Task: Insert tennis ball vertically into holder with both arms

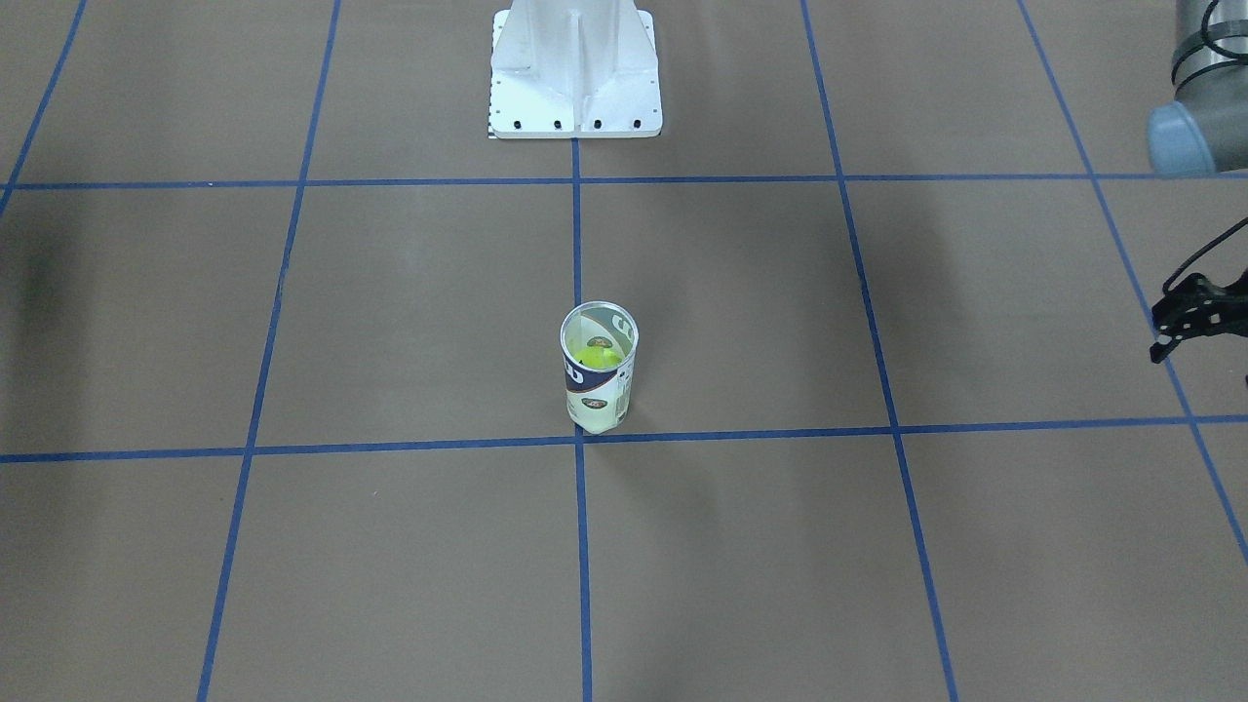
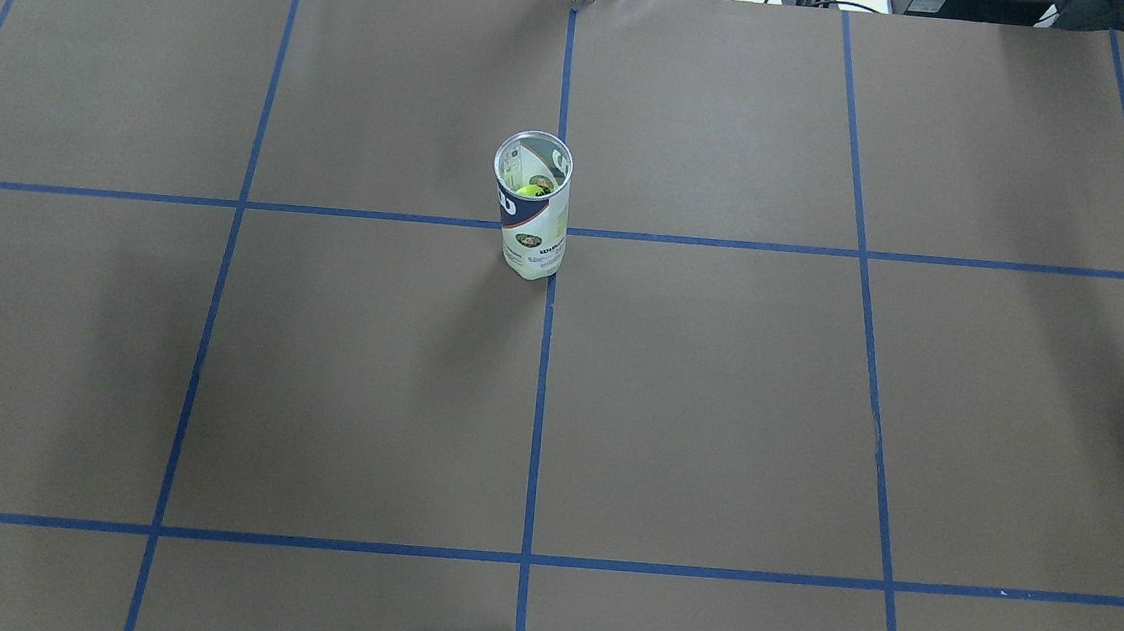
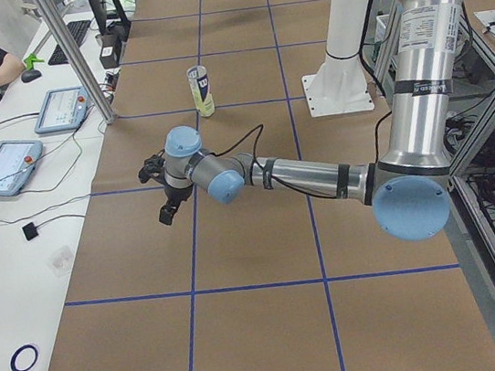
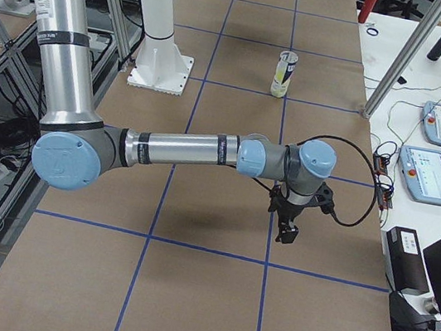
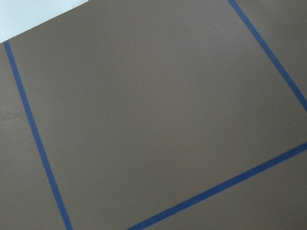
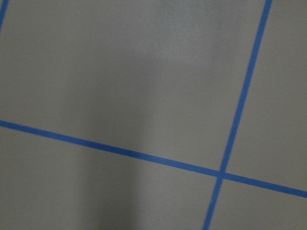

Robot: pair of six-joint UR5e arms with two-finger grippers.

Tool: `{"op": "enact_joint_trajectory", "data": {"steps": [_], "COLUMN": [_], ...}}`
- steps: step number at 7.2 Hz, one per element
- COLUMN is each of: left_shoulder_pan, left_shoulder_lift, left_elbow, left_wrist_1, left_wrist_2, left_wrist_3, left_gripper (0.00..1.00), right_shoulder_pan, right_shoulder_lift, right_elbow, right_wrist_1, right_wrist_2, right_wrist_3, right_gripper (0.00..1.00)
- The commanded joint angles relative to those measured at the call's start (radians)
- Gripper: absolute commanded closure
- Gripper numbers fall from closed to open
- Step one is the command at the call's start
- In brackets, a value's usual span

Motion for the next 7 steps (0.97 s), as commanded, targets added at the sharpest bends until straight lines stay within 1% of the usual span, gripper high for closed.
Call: {"op": "enact_joint_trajectory", "data": {"steps": [1,2,3,4,5,6,7], "left_shoulder_pan": [-0.116,-0.163,-0.209,-0.238,-0.245,-0.245,-0.245], "left_shoulder_lift": [0.011,0.041,0.046,0.069,0.089,0.113,0.121], "left_elbow": [0.004,0.024,0.045,0.041,0.039,0.041,0.030], "left_wrist_1": [0.166,0.196,0.237,0.312,0.319,0.302,0.303], "left_wrist_2": [-0.051,-0.055,-0.073,-0.088,-0.090,-0.091,-0.091], "left_wrist_3": [0.174,0.174,0.176,0.200,0.265,0.272,0.271], "left_gripper": [0.00,0.00,0.00,0.00,0.00,0.00,0.00], "right_shoulder_pan": [0.028,0.028,0.041,0.068,0.085,0.087,0.096], "right_shoulder_lift": [-0.032,-0.029,-0.041,-0.052,-0.084,-0.139,-0.171], "right_elbow": [0.014,0.018,0.018,-0.002,0.011,0.039,0.086], "right_wrist_1": [0.001,0.018,0.132,0.155,0.159,0.162,0.153], "right_wrist_2": [0.019,0.022,0.023,0.023,0.032,0.111,0.174], "right_wrist_3": [-0.051,-0.048,-0.043,0.018,0.081,0.084,0.121], "right_gripper": [0.01,0.01,0.01,0.01,0.01,0.01,0.01]}}
